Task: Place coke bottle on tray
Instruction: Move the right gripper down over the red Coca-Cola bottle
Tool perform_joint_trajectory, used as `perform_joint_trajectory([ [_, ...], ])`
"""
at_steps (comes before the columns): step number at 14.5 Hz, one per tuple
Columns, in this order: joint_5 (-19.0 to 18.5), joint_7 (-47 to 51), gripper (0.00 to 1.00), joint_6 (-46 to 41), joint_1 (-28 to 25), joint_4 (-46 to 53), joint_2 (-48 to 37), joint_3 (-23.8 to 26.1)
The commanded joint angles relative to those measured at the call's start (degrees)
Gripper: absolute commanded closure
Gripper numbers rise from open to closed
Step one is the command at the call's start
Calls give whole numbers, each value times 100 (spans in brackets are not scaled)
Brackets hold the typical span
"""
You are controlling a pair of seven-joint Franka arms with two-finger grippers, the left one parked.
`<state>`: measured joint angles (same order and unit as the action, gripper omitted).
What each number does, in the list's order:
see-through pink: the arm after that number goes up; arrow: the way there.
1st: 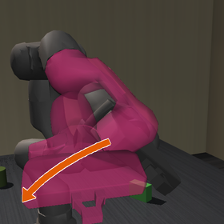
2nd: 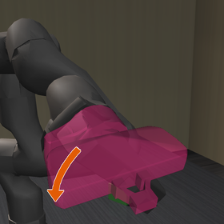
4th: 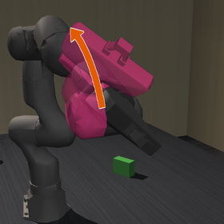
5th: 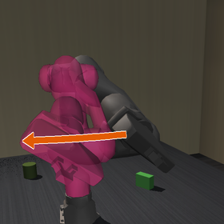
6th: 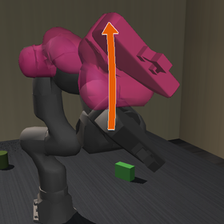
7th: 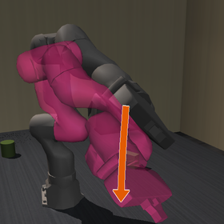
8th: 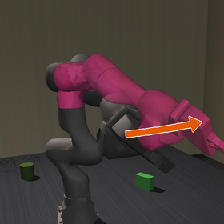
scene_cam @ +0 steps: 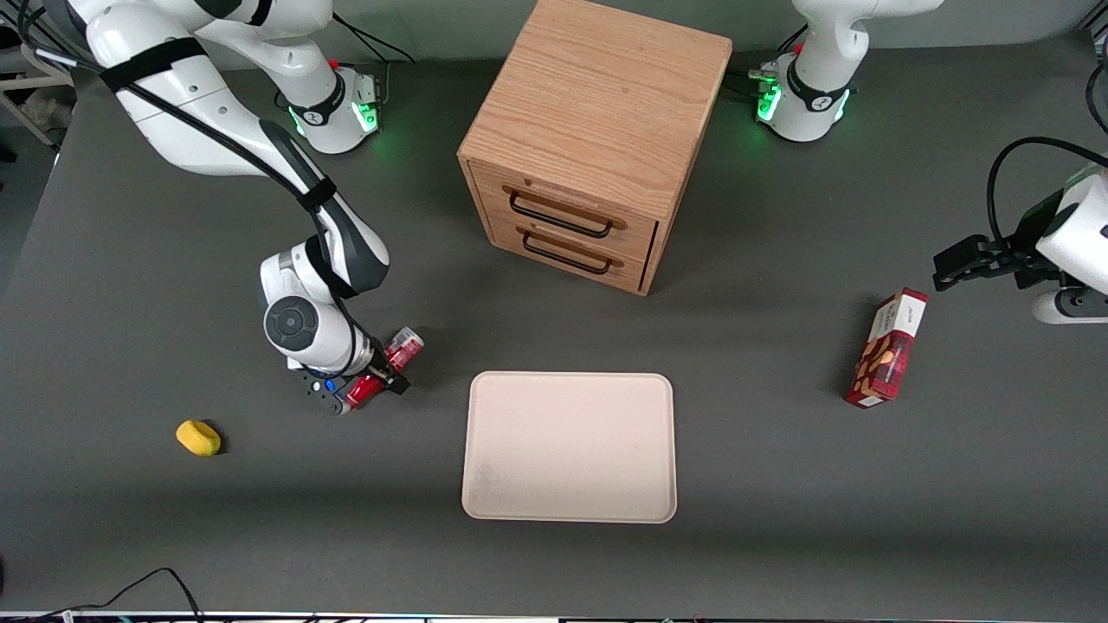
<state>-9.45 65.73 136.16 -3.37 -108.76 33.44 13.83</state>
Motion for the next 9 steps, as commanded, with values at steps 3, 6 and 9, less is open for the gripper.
perform_joint_trajectory([
  [3,-163,238,0,226,-14,-136,5,-3],
  [6,-171,238,19,271,-14,-180,5,-3],
  [9,-277,238,56,306,-14,-189,22,-3],
])
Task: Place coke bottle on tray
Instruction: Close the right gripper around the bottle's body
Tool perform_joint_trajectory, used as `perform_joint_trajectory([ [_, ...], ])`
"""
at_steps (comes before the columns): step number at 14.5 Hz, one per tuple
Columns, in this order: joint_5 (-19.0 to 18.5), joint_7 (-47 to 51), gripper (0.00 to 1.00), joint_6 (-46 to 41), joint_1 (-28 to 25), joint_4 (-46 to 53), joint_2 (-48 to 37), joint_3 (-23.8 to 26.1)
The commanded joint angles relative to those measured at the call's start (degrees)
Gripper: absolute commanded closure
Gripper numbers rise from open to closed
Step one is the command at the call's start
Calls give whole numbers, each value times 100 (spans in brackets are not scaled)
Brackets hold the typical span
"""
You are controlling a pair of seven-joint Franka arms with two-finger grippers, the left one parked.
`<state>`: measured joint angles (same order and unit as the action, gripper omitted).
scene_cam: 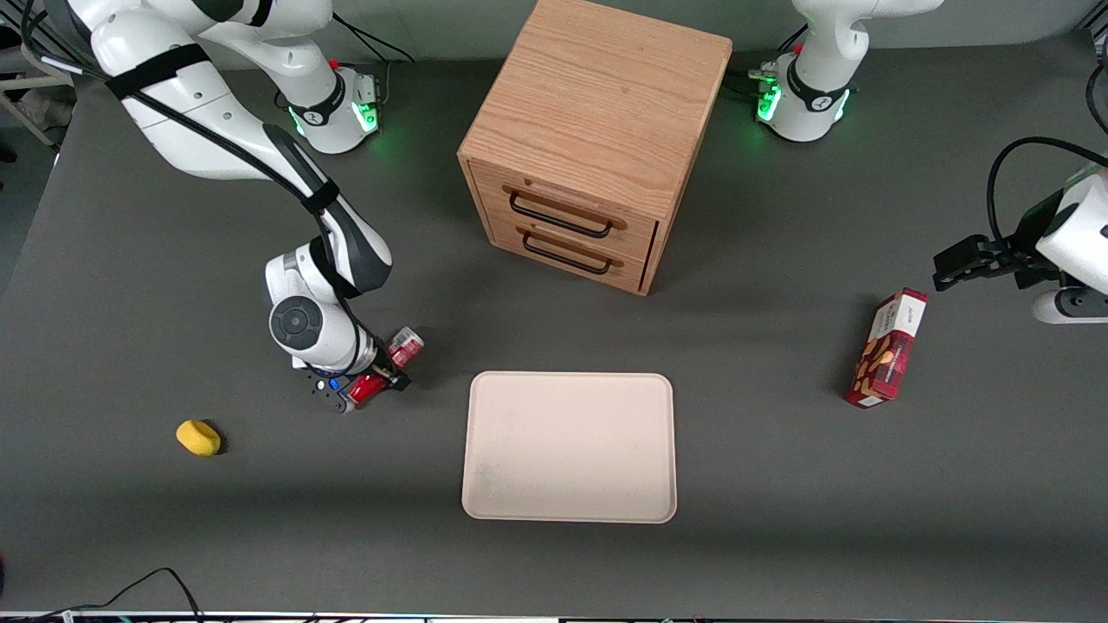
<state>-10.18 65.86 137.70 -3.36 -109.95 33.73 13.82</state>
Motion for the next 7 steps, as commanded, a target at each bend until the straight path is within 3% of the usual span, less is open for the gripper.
perform_joint_trajectory([
  [1,-203,217,78,152,-15,-62,10,-2],
  [3,-203,208,99,143,-15,-53,-7,-2],
  [7,-212,112,99,-171,-16,-18,-375,6],
])
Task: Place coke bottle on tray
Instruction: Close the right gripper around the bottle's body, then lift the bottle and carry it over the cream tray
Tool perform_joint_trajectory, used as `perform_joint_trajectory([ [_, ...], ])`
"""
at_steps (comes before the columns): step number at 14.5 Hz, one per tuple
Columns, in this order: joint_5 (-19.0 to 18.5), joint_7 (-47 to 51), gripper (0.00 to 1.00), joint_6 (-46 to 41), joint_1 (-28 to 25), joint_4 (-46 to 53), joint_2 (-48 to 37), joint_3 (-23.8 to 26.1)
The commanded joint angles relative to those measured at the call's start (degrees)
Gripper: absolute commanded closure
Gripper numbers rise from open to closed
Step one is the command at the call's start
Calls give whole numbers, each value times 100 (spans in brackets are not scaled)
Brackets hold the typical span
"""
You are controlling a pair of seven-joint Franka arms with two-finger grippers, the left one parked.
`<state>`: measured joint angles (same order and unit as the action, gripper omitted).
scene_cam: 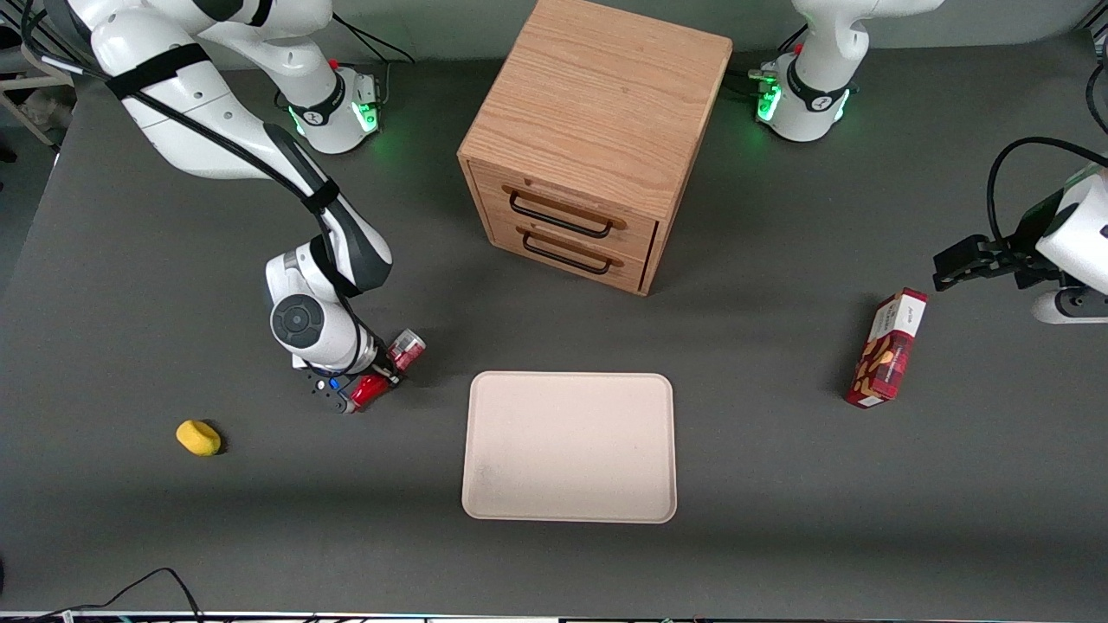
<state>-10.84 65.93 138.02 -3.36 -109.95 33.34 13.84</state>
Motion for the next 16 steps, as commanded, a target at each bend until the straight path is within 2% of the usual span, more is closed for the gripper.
perform_joint_trajectory([
  [1,-147,-35,99,-458,-7,9,-502,5],
  [6,-112,-975,99,-1978,29,359,-1452,101],
  [10,212,-1275,99,-3568,38,1657,-1612,654],
  [12,380,-1301,99,-3826,-15,2300,-1541,821],
  [14,354,-1363,99,-3765,-24,2513,-1428,1172],
  [16,328,-1381,99,-3747,-33,3117,-946,1471],
])
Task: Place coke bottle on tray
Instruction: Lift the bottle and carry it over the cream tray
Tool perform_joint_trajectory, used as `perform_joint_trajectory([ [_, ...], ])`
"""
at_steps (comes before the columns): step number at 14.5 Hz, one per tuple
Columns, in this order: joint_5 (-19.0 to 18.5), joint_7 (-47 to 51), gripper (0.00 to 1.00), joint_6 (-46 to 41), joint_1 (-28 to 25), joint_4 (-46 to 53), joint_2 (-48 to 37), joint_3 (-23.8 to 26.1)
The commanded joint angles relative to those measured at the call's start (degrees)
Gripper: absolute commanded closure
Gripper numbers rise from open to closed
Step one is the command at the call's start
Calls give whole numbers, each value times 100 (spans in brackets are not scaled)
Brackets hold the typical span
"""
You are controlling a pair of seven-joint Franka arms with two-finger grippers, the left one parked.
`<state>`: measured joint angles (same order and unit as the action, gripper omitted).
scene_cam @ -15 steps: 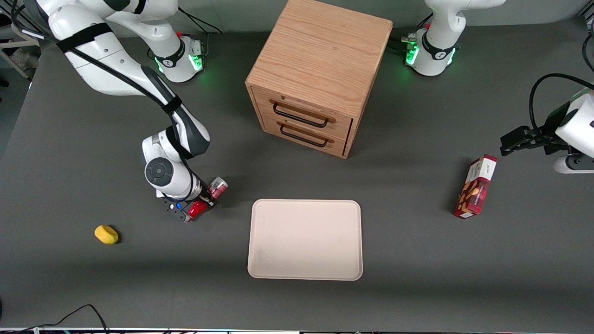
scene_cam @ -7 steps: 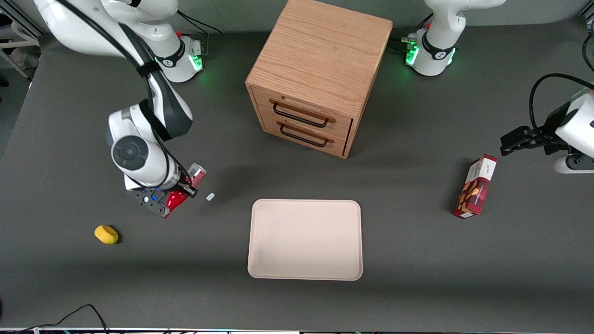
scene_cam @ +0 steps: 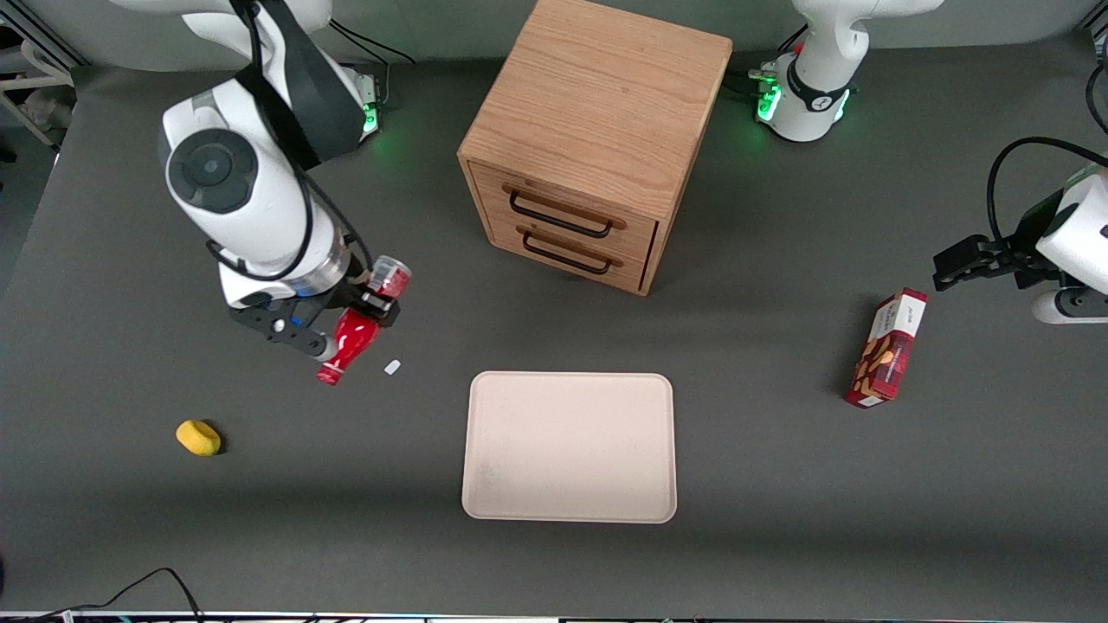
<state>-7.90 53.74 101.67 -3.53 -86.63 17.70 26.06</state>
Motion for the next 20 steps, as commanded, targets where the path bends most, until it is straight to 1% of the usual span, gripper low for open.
perform_joint_trajectory([
  [1,26,-162,99,-104,-16,1145,925,346],
  [3,0,-485,99,123,-77,1517,1392,408],
  [6,-27,-865,99,1018,-95,1518,1989,400],
  [8,-44,-883,99,1651,-112,1509,2376,400],
  [9,-175,-892,99,1907,-121,1500,2517,400],
  [10,-403,-909,99,2153,-121,1483,2684,400],
  [12,-650,-918,99,2557,-226,1474,3009,400],
  [13,-860,-953,99,2751,-235,1465,3150,408],
  [14,-1088,-1249,99,2814,-244,1448,3247,408],
  [15,-1151,-1670,99,2823,-279,1439,3301,408],
  [16,-1161,-1892,99,2823,-288,1439,3362,400],
  [18,-1231,-1973,99,2832,-288,1439,3476,400],
  [20,-1607,-1982,99,2937,-288,1439,3617,400],
])
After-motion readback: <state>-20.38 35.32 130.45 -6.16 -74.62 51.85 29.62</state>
